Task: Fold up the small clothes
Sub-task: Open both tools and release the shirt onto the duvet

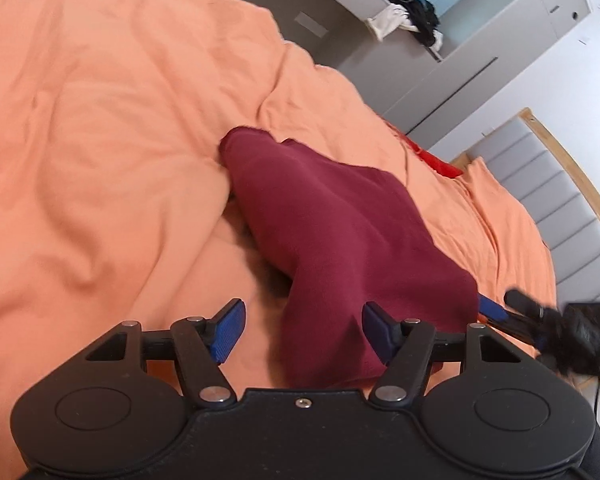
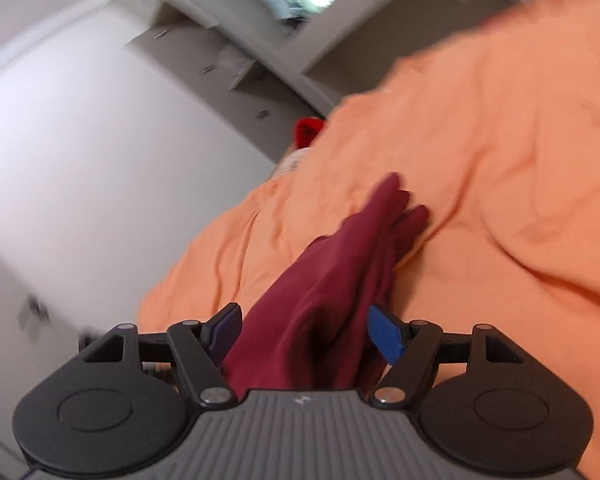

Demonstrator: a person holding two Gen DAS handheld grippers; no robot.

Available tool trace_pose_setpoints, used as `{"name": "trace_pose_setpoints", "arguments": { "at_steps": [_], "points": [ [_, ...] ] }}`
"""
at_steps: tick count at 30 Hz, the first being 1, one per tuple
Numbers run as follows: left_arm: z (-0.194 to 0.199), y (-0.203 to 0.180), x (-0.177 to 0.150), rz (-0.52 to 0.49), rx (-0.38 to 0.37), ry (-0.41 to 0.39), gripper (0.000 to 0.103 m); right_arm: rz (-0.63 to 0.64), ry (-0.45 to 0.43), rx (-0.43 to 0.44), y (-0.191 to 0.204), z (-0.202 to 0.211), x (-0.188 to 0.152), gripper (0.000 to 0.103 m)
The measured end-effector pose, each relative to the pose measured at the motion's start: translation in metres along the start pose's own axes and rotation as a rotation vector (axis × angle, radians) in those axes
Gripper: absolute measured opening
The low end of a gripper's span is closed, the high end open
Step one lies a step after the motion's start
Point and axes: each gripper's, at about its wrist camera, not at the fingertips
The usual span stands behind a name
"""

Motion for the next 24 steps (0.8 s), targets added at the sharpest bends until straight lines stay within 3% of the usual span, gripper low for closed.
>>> {"name": "trace_pose_setpoints", "arguments": {
  "at_steps": [2,3,5,7,10,12,14,18,20,22,24],
  "points": [
    [-0.002,0.000,-0.003,0.013,0.010,0.000,0.067,0.083,0.044,-0.072,0.013,-0.015,-0.007,0.062],
    [-0.002,-0.001,-0.004,0.010,0.017,0.000,0.067,0.088,0.059,-0.091,0.013,-0.024,-0.007,0.050],
    [-0.002,-0.002,-0.008,0.003,0.031,-0.005,0.067,0.035,0.087,-0.077,0.006,-0.034,-0.011,0.035],
    [0.001,0.001,-0.011,0.000,0.031,-0.003,0.067,-0.048,0.083,-0.046,0.000,-0.036,-0.014,0.010],
    [0.000,0.000,-0.016,-0.046,0.070,0.004,0.066,-0.173,0.018,0.044,-0.004,-0.023,-0.021,0.007],
    [-0.002,-0.004,-0.019,-0.090,0.100,0.006,0.066,-0.173,0.026,-0.001,-0.011,-0.020,-0.029,0.007],
    [-0.002,-0.008,-0.022,-0.133,0.118,0.001,0.066,-0.128,0.089,-0.090,-0.020,-0.027,-0.043,0.007],
    [0.009,-0.009,-0.028,-0.147,0.136,-0.045,0.067,-0.122,0.085,-0.081,-0.021,-0.022,-0.048,0.008],
    [0.026,-0.012,-0.032,-0.150,0.170,-0.107,0.076,-0.168,0.107,-0.064,-0.018,-0.017,-0.040,0.025],
    [0.052,-0.016,-0.041,-0.177,0.225,-0.217,0.094,-0.214,0.071,-0.052,-0.011,0.001,-0.032,0.064],
    [0.076,-0.019,-0.049,-0.189,0.248,-0.337,0.101,-0.170,0.017,-0.069,-0.001,0.018,-0.016,0.068]
  ]
}}
Point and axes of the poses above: each gripper's, at about its wrist camera, not at the fingertips, and z roughly against the way its jaws point, y to its left, x to its top, and after that the axes turned 15 degrees about x, right-handed
